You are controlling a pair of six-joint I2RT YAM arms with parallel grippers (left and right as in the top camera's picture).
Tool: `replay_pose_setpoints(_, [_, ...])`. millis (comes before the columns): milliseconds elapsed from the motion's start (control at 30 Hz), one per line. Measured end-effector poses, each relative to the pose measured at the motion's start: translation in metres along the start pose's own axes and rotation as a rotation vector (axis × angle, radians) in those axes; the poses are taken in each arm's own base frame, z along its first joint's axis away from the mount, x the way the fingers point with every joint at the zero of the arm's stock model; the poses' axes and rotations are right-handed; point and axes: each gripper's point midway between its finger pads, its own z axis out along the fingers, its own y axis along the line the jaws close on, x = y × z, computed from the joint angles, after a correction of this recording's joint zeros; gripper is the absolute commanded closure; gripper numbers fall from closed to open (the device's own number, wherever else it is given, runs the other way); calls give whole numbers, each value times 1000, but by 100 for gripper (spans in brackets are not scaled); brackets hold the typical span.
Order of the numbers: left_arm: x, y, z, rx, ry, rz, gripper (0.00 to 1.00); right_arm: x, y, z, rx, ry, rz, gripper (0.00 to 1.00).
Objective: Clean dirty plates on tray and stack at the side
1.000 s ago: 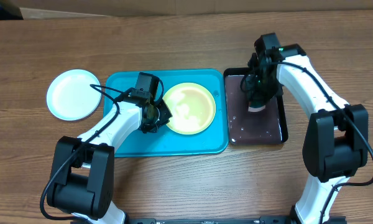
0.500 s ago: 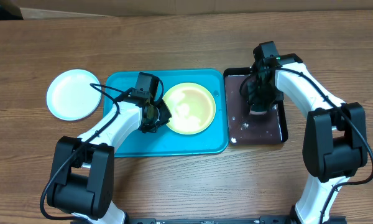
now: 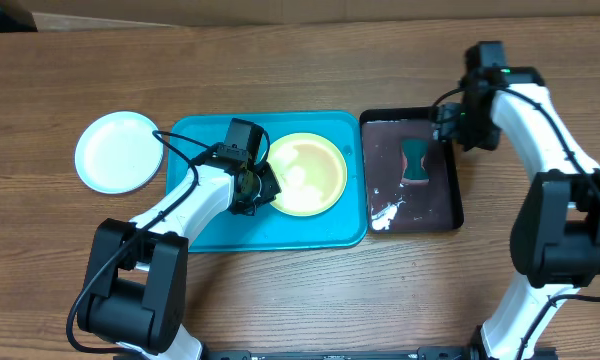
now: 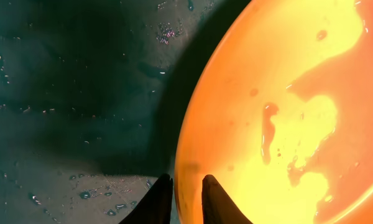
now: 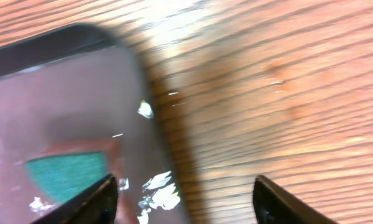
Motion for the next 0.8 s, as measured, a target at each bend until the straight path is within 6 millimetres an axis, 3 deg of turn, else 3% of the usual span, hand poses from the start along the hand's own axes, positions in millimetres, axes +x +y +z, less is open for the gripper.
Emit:
replay_pose_setpoints(67, [0, 1, 2, -4, 1, -1, 83, -3, -13, 0, 5, 0, 32, 18])
replay_pose_setpoints(100, [1, 2, 5, -9, 7, -2, 87, -4, -18, 0, 7, -1, 46, 0])
replay_pose_setpoints(233, [2, 1, 9, -1, 19, -2, 92, -5, -36, 0, 16, 3, 90, 0])
replay_pose_setpoints(300, [2, 0, 9, 6, 22, -3, 96, -6, -38, 0, 16, 1, 96, 0])
replay_pose_setpoints(500, [4, -6, 4, 82, 105, 13, 96, -7, -38, 0, 15, -3, 95, 0])
replay_pose_setpoints(800, [-49, -14, -32, 266, 89, -12, 96, -9, -37, 0, 13, -9, 96, 0])
